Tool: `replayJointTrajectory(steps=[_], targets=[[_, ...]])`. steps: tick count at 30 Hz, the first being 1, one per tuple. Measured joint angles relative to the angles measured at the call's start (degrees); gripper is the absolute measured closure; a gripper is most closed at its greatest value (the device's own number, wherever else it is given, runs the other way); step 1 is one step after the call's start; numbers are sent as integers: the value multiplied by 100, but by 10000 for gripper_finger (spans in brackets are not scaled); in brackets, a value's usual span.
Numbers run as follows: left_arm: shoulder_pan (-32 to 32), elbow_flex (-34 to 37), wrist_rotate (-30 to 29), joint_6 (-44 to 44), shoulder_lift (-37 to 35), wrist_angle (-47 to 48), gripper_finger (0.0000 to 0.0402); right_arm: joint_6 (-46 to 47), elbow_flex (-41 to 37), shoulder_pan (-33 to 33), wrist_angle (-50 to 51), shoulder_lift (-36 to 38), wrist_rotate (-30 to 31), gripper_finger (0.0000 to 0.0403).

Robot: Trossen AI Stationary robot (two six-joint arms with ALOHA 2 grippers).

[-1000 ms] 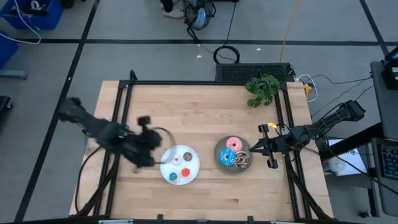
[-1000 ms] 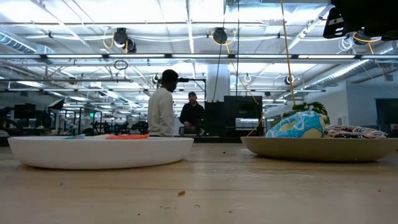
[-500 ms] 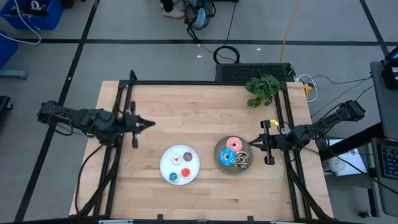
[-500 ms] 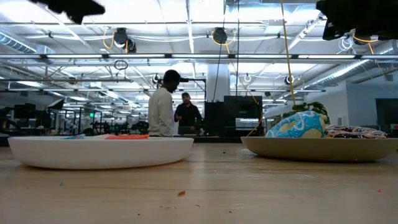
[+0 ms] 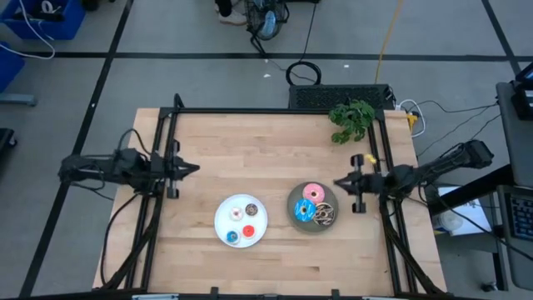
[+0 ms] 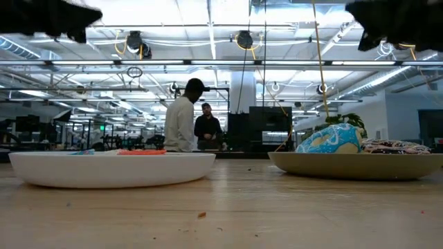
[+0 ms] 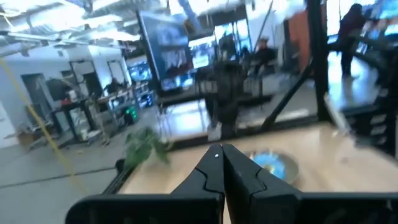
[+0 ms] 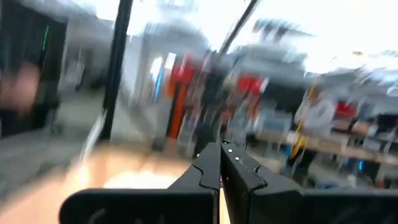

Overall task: Pick & Place donuts
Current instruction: Return to Home Position

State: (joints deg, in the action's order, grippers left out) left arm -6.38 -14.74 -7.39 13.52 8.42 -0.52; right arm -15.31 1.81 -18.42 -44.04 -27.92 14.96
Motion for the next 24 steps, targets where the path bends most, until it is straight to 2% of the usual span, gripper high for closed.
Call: replayJointTrajectory(steps=[2,5,14,18,20,24], targets=[[44,213,-5,130,5,-3,400,193,-57,165,-183,47,3,403],[185,481,-11,183,-4,-211,400,468,-64,322,144,5,-8,403],[728,1400,190,130,-191,-303,401,707,-75,383,316,13,22,403],[971,1412,530,47,-242,-162,401,695,-81,555,369,-16,294,403],[1072,1416,803,100,-246,-156,401,890,-82,647,498,-50,263,403],[1320,1416,948,120,-250,-110,401,1133,-86,833,559,-165,145,403]])
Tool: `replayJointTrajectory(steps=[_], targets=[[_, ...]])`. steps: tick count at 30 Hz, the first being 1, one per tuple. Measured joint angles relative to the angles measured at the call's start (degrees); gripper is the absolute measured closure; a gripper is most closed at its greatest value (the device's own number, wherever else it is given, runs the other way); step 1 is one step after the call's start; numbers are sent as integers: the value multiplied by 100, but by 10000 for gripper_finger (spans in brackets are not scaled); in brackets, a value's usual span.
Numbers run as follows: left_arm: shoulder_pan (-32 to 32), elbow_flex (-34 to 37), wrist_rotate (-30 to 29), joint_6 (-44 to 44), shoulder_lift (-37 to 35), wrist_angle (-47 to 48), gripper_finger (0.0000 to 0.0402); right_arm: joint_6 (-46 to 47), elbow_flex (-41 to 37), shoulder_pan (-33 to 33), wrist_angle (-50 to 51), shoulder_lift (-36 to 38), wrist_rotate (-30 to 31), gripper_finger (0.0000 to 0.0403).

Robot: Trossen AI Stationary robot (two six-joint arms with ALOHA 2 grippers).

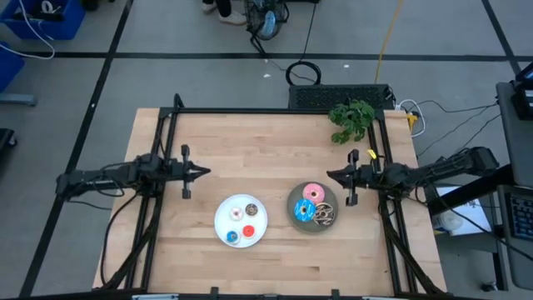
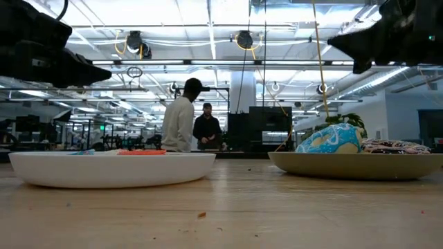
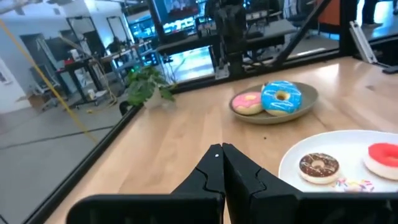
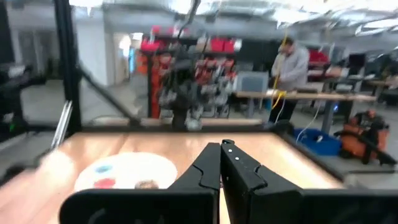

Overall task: Pick & Place donuts
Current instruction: Return to Home Position

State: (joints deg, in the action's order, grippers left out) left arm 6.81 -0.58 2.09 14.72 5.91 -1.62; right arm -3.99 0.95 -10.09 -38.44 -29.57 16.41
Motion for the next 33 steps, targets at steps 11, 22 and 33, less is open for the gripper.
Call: replayJointTrajectory(steps=[11,22,33], targets=[[338,-2,283,-92,81,13,401,229,-7,864,83,-385,-354,403],[367,-4,240,-44,83,34,397,326,-11,1233,-1134,-1646,-826,403],[367,-4,196,-173,83,39,398,177,-15,1057,-1690,-1818,-1240,403]])
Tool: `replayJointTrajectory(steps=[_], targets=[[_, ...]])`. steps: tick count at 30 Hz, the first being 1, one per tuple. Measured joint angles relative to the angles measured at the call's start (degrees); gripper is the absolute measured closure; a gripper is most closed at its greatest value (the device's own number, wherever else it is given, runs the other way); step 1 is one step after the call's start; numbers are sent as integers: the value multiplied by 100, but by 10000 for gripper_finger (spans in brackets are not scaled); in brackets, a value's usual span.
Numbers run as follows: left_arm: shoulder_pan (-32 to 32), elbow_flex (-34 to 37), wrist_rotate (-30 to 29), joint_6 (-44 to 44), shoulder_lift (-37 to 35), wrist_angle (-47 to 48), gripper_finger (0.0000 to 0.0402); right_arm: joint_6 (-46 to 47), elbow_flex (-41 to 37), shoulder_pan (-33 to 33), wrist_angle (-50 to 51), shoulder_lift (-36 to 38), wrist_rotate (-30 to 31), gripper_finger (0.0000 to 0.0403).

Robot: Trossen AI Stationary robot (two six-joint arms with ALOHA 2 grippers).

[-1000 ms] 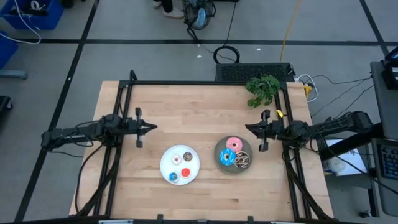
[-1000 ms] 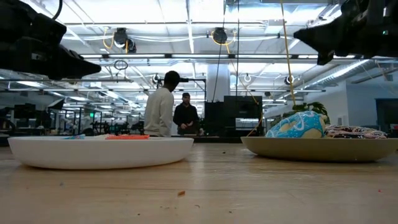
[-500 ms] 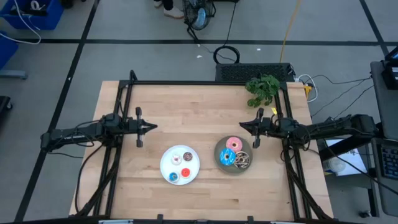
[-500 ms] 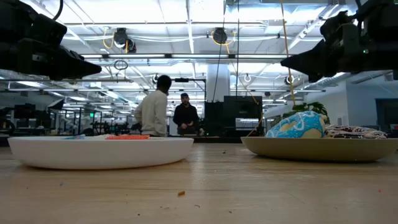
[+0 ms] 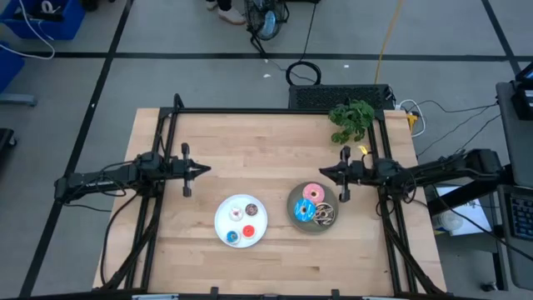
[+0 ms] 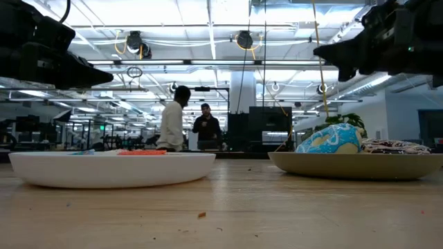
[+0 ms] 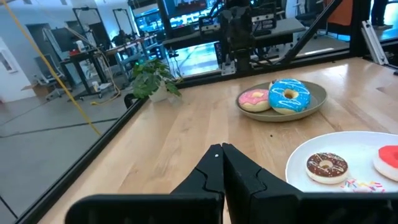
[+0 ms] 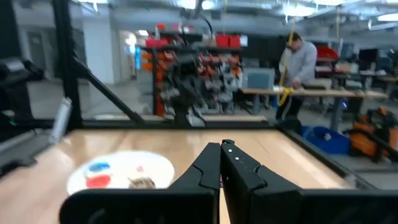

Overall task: Pick & Place donuts
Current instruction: Return to Home Position

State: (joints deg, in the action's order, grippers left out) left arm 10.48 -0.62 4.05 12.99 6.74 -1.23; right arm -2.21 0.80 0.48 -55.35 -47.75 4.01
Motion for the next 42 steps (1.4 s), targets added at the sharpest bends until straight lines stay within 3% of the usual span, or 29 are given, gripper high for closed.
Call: replayJointTrajectory(steps=[9,28,34,39,42], targets=[[0,0,42,132,0,-3,400,-164,2,-222,298,880,52,403],[0,0,87,192,0,-7,398,-300,7,-209,2297,2919,72,403],[0,0,85,275,0,-8,398,-173,7,-209,3010,3366,347,403],[0,0,85,280,0,-7,398,9,7,-207,3397,3419,952,403],[0,0,85,307,0,-7,396,-3,6,-207,3538,3415,949,403]])
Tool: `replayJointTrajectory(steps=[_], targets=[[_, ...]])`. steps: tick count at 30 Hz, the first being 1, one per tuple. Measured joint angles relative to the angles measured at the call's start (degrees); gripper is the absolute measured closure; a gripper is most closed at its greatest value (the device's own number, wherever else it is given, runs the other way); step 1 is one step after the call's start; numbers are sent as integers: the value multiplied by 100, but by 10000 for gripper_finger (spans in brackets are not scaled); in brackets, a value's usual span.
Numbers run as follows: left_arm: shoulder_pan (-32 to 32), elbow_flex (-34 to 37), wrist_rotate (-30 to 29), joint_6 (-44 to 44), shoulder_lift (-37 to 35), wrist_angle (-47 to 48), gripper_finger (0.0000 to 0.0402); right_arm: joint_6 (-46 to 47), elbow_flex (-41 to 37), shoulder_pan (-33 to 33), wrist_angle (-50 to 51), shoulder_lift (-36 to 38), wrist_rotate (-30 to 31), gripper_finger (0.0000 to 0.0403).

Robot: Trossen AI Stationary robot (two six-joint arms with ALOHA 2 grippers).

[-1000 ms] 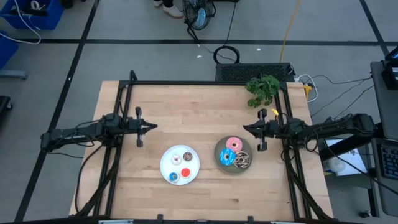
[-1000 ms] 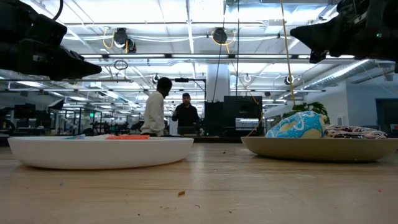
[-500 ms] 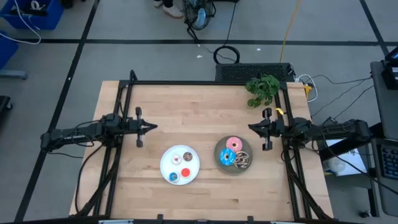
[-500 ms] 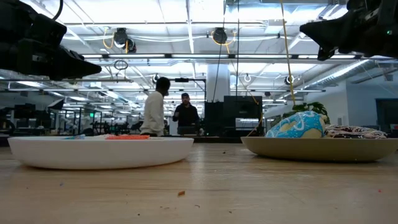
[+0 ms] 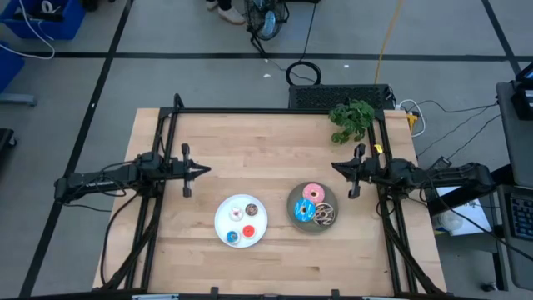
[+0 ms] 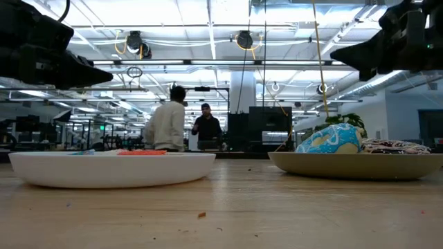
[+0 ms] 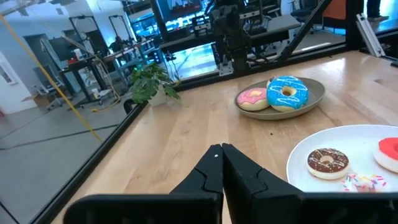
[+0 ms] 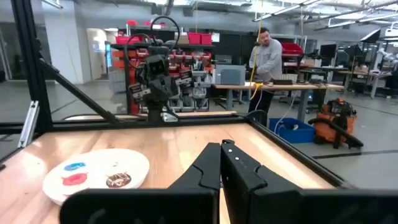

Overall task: Pick & Place donuts
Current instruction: Return to Home Position

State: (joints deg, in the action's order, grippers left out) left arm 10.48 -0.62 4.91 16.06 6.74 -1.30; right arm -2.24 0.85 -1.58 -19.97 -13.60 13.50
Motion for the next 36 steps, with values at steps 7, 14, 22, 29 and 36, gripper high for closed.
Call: replayJointTrajectory(steps=[7,14,22,29,36], targets=[[0,0,-2,225,0,-3,397,-51,-1,-2,-288,3,0,403],[0,6,0,163,-2,-184,372,-1,-1,-2,-188,-7,-2,403],[-2,6,-28,148,0,-179,345,-35,-1,-2,-192,-7,-2,403],[-2,6,-37,148,0,-184,350,-35,-1,-2,-195,-10,-2,403],[-2,5,-39,148,0,-187,349,-35,-1,-2,-197,-10,-4,403]])
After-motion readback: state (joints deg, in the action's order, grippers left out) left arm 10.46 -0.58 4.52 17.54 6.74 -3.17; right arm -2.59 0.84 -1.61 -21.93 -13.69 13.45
